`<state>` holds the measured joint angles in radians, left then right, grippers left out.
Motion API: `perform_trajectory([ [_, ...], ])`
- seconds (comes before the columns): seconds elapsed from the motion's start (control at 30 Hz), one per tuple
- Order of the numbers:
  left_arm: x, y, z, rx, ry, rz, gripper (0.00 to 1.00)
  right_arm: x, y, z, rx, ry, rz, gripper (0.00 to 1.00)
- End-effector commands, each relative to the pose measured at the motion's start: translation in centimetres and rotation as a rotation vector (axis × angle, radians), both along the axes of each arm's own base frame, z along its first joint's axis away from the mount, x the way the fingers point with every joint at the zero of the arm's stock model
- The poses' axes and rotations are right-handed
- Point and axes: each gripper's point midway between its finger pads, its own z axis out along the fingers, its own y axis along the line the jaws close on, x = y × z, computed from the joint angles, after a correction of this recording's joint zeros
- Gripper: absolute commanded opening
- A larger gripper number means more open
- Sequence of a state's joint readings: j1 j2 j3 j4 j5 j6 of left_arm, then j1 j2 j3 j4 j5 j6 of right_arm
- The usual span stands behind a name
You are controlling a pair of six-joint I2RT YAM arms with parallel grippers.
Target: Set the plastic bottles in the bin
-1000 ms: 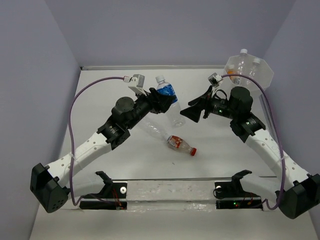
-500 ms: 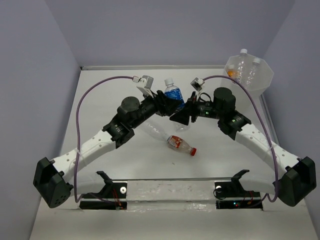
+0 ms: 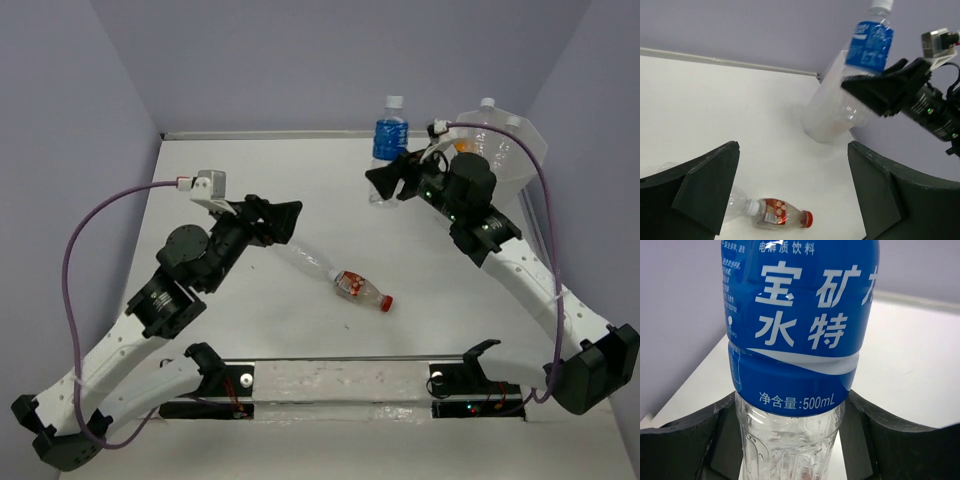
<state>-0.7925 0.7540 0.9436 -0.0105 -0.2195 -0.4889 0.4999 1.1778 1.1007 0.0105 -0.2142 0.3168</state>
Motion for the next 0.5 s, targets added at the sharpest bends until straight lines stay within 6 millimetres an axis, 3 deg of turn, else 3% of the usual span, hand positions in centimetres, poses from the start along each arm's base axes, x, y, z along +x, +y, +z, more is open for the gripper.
perform_trajectory([
  [0.0, -0.9, 4.7, -3.3, 0.175, 0.03, 0.134, 0.99, 6.6, -12.5, 6.2, -0.02, -0.159, -0.572, 0.45],
  [0.07, -1.2, 5.8, -4.4, 0.201, 0.032, 0.164, 0.99, 8.1, -18.2, 7.1, -0.02, -0.168, -0.783, 0.45],
  [0.17, -2.2, 7.4, -4.2, 0.164, -0.032, 0.188, 0.99, 9.2, -23.1, 7.6, -0.028, -0.196, -0.954, 0.45],
  [0.4, -2.7, 7.0, -4.9, 0.147, -0.079, 0.145, 0.99, 9.7, -31.1, 7.2, -0.12, -0.232, -1.211, 0.45],
  [0.47, -2.6, 6.6, -5.2, 0.166, -0.077, 0.126, 0.99, 10.0, -32.4, 6.7, -0.128, -0.223, -1.239, 0.45],
])
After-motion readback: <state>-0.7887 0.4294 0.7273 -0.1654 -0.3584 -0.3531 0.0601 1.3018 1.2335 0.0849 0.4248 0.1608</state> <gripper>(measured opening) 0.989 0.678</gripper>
